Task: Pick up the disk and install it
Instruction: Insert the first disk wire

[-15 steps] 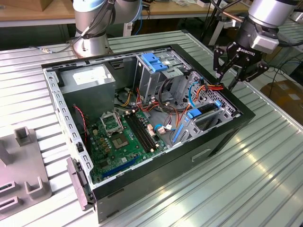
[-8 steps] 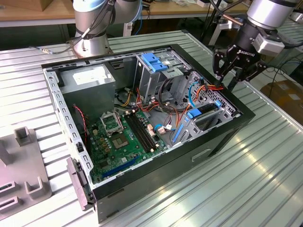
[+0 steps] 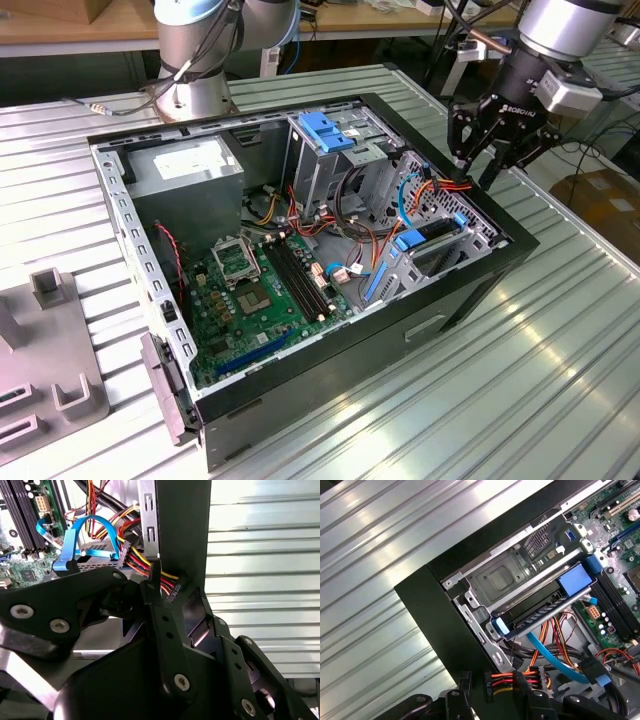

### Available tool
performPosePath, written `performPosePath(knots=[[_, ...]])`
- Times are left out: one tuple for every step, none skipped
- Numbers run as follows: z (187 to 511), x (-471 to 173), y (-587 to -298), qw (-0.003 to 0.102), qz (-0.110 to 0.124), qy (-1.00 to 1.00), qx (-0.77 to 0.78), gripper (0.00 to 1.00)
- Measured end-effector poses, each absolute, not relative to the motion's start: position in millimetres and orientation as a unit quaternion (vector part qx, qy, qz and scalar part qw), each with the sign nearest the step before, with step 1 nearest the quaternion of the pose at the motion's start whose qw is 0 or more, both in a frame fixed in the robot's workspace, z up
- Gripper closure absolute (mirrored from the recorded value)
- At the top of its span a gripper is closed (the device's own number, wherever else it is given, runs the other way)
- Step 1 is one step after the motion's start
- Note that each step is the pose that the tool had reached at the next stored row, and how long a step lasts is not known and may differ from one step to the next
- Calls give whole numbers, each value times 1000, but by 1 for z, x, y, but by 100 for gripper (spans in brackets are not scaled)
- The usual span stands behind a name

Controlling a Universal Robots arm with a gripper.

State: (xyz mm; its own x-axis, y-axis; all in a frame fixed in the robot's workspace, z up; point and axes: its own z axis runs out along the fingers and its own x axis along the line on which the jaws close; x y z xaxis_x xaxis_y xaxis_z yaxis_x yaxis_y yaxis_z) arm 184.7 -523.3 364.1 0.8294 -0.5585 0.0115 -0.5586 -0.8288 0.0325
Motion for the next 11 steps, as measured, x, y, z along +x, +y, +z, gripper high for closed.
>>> performPosePath(knots=[[364, 185, -523, 17, 1, -294, 956, 55], [364, 185, -523, 17, 1, -294, 956, 55], [364, 185, -523, 17, 1, -294, 956, 55], [364, 185, -523, 17, 1, -294, 956, 56], [364, 185, -523, 17, 1, -294, 956, 56], [364, 185, -523, 17, 1, -294, 956, 62], [364, 185, -523, 17, 1, -294, 956, 69], [364, 185, -523, 17, 1, -294, 956, 69], [364, 185, -524, 19, 1, -294, 955, 69], [364, 186, -524, 20, 2, -295, 955, 69], [364, 187, -524, 22, 2, -295, 955, 69]])
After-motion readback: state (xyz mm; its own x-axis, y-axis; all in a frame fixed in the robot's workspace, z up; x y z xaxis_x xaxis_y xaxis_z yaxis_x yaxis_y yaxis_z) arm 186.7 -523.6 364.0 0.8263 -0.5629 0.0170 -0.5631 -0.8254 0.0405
